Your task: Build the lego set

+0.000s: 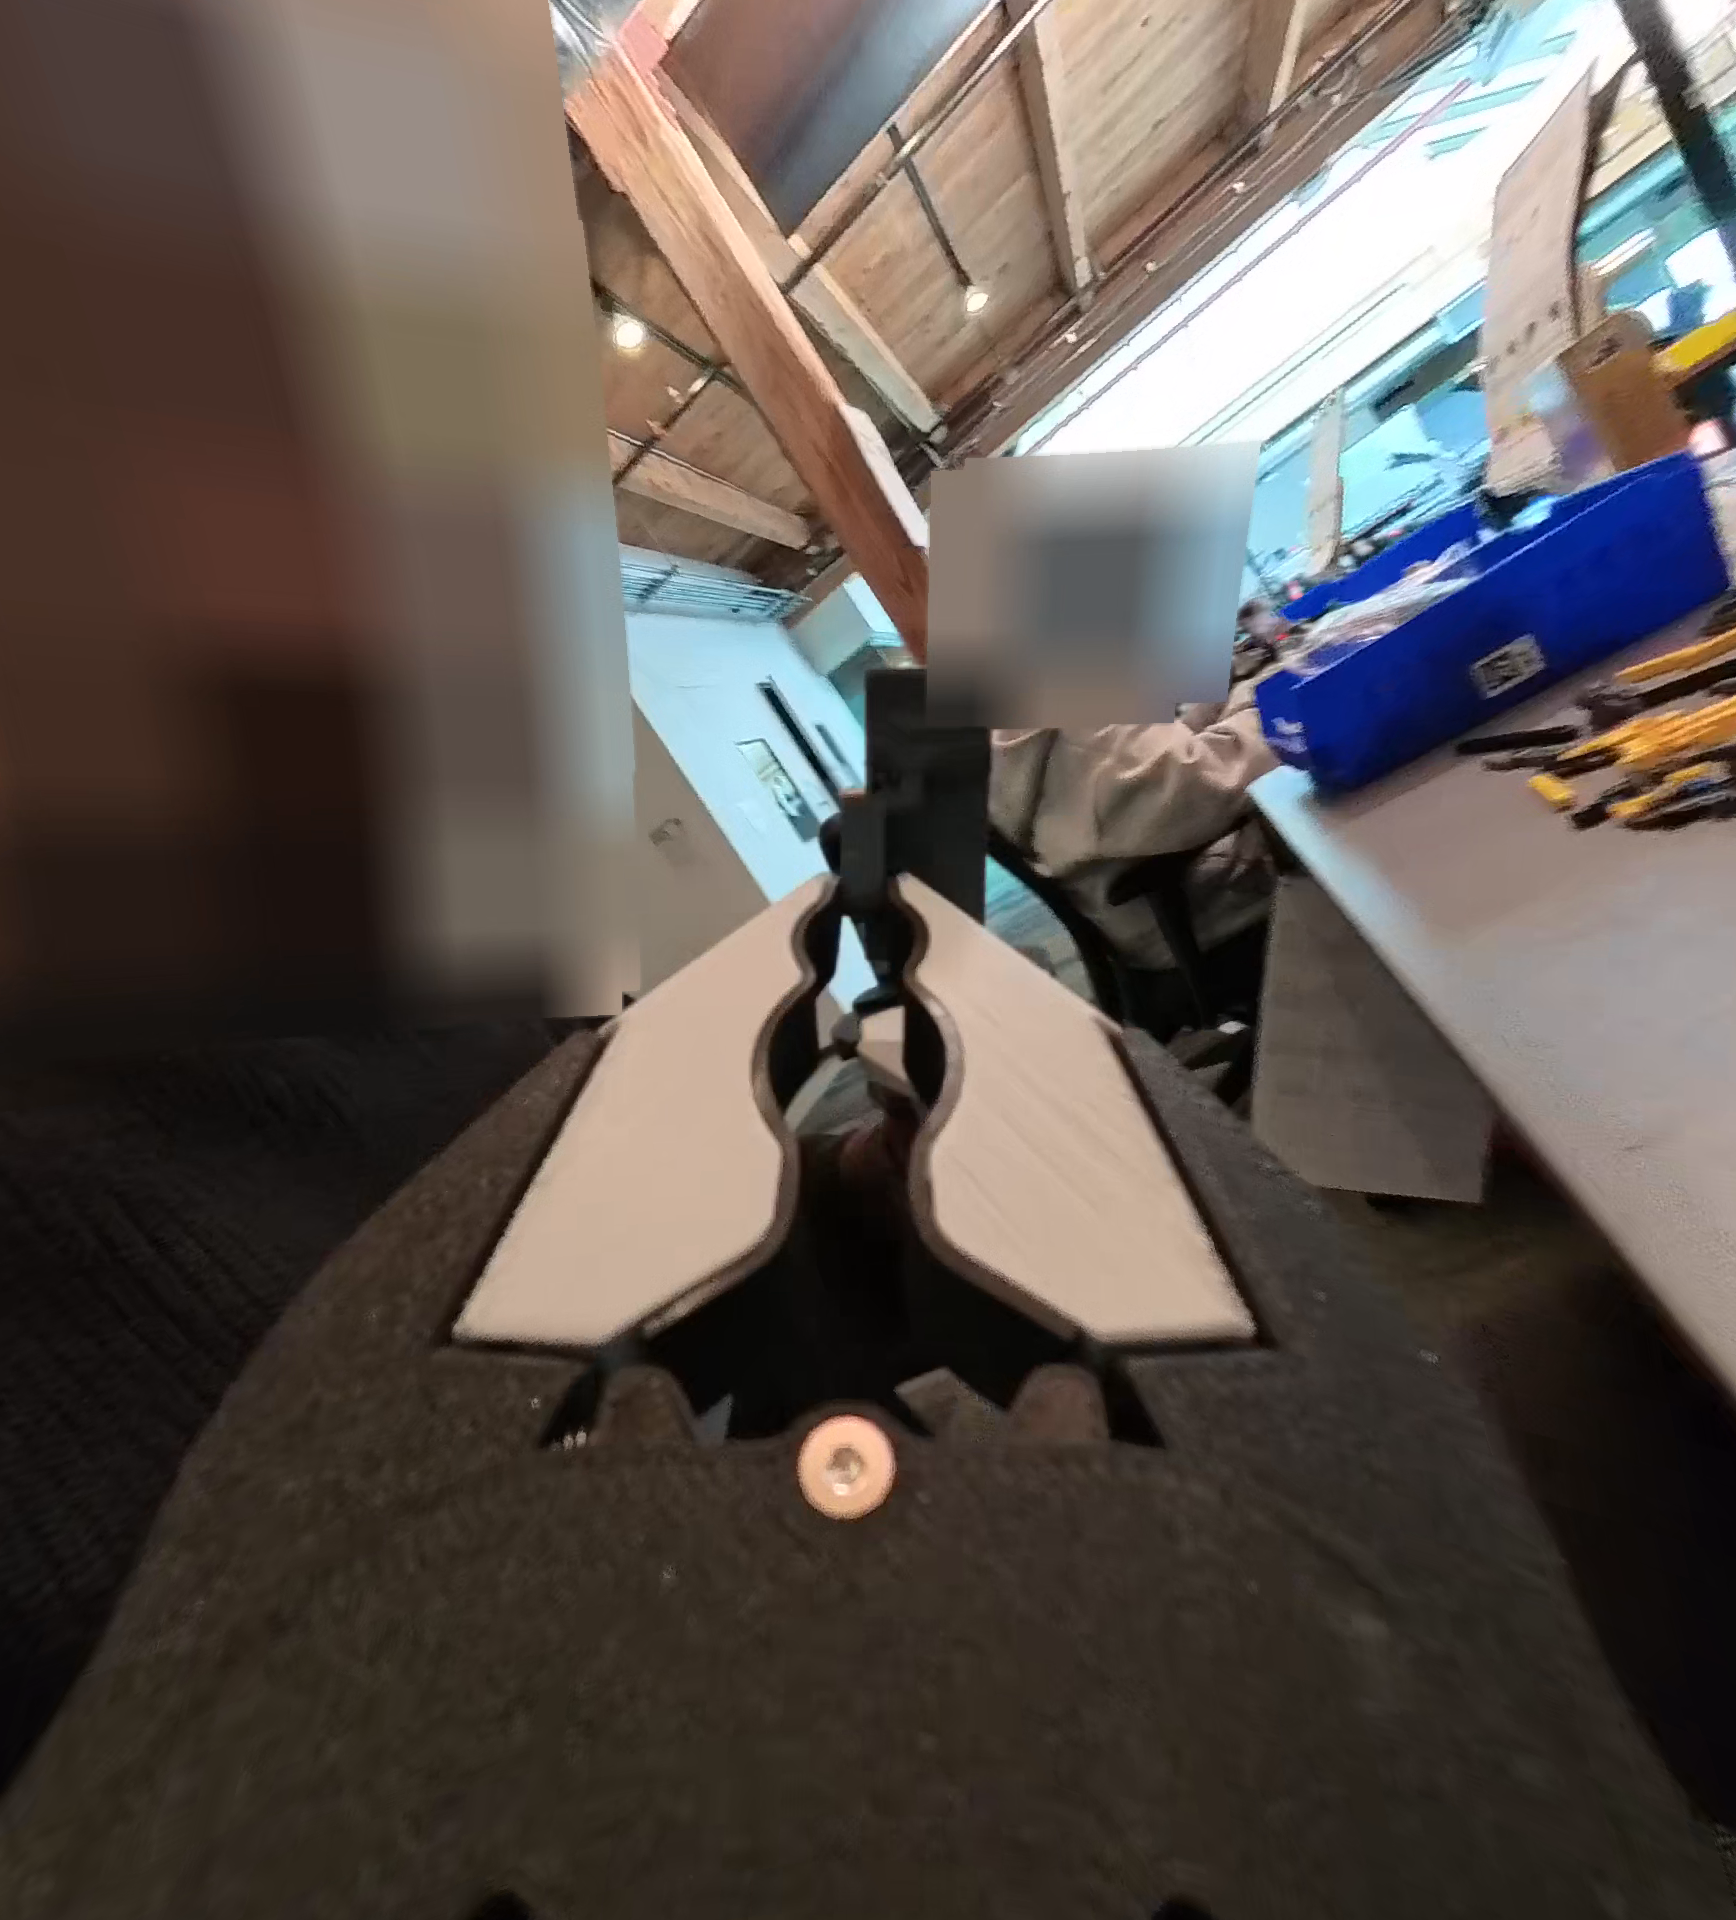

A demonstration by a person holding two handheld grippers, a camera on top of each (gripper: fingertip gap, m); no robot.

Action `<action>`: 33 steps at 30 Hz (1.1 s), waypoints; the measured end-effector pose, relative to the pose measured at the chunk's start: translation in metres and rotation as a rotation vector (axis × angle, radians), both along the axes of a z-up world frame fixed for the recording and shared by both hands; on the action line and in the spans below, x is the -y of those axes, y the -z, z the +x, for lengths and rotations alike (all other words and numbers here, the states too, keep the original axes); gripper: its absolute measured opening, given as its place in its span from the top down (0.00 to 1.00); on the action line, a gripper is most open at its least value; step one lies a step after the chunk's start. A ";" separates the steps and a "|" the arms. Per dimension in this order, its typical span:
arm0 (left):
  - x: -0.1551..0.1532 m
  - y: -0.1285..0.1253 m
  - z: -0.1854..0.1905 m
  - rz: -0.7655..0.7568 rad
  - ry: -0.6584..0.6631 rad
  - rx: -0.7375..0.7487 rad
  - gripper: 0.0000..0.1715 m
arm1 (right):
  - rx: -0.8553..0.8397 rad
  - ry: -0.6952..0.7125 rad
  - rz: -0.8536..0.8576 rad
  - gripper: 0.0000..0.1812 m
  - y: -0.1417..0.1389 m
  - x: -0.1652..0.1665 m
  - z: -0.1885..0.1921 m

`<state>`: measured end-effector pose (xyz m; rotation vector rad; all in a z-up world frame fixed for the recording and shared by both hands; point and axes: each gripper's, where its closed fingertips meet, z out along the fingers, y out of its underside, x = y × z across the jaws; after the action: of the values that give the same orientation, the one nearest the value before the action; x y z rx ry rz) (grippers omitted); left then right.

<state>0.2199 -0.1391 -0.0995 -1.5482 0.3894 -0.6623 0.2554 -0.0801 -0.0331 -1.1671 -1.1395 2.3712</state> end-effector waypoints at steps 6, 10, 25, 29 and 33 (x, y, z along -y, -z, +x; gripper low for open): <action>-0.006 0.042 -0.046 -0.081 0.209 0.232 0.85 | 0.048 0.056 0.060 0.96 0.022 -0.019 -0.062; -0.011 0.039 -0.084 -0.133 0.359 0.285 0.85 | 0.162 0.113 0.143 0.96 0.043 -0.018 -0.093; -0.040 -0.023 -0.064 -0.011 0.046 0.129 0.85 | -0.153 0.033 0.246 0.97 0.032 0.012 -0.064; -0.059 -0.025 -0.042 -0.016 0.164 0.095 0.84 | -0.134 0.117 0.282 0.97 0.041 0.001 -0.051; -0.089 -0.018 -0.039 -0.039 0.246 0.081 0.84 | -0.098 0.245 0.296 0.97 0.049 -0.021 -0.048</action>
<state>0.1813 -0.0496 -0.0818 -1.5183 0.5129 -0.9256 0.2072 -0.0591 -0.0822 -1.0131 -1.1898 1.9759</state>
